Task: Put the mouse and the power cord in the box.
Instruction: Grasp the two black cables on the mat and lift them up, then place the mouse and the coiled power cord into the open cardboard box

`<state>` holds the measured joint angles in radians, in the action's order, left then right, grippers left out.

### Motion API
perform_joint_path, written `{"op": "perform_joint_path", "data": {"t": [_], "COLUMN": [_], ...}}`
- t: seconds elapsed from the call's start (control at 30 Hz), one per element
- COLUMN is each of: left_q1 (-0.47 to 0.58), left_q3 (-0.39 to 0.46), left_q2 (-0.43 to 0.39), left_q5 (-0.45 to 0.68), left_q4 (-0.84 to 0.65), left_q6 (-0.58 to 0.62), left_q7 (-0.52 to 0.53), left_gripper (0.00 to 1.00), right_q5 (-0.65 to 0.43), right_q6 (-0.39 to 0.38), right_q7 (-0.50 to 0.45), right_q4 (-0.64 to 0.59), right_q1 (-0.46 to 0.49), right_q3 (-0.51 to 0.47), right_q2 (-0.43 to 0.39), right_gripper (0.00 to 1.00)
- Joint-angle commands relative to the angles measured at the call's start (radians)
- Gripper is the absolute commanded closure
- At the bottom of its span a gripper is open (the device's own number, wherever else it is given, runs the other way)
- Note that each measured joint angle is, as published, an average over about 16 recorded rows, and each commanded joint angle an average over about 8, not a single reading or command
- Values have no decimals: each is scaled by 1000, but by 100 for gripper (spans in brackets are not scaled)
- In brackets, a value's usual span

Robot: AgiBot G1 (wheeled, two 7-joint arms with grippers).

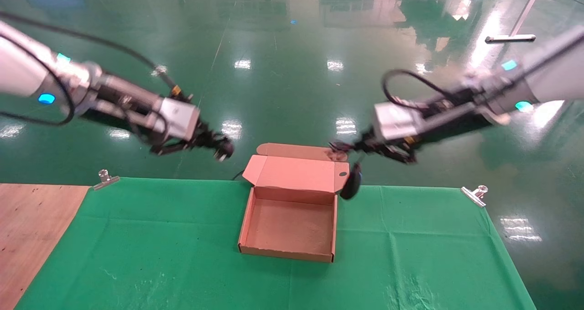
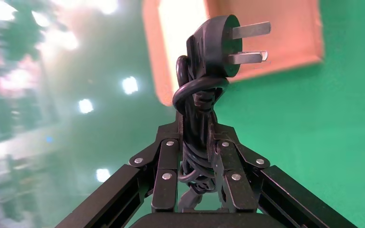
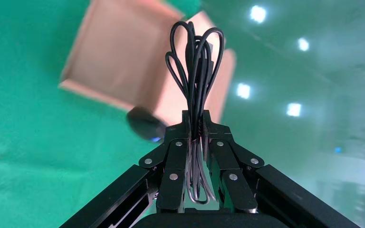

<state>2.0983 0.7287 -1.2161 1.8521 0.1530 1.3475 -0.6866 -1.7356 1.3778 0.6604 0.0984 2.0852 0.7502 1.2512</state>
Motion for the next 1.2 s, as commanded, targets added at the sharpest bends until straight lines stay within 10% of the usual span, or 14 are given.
{"op": "perform_joint_path", "data": {"t": [0.03,0.73,1.2], "left_q1": [21,-162,-445], "left_q3": [-5,-169,-181], "left_q2": [-20,-51,-150], "left_q5": [-6,-259,-297], "left_q4": [8,-43,-22], "left_q6": [-6,-33,-379], "left_q7": [10,-199,-358], "left_gripper": [100,100,100], "right_q5": [9,30,32], "right_q6": [-13,0,30], "right_q7": [-17,-3,34], "right_q4": [1,-44,-77], "right_q1": [21,65,36], "right_q3": [-7,-20,-21], "right_q2": [25,43,-4], "right_gripper": [100,100,100]}}
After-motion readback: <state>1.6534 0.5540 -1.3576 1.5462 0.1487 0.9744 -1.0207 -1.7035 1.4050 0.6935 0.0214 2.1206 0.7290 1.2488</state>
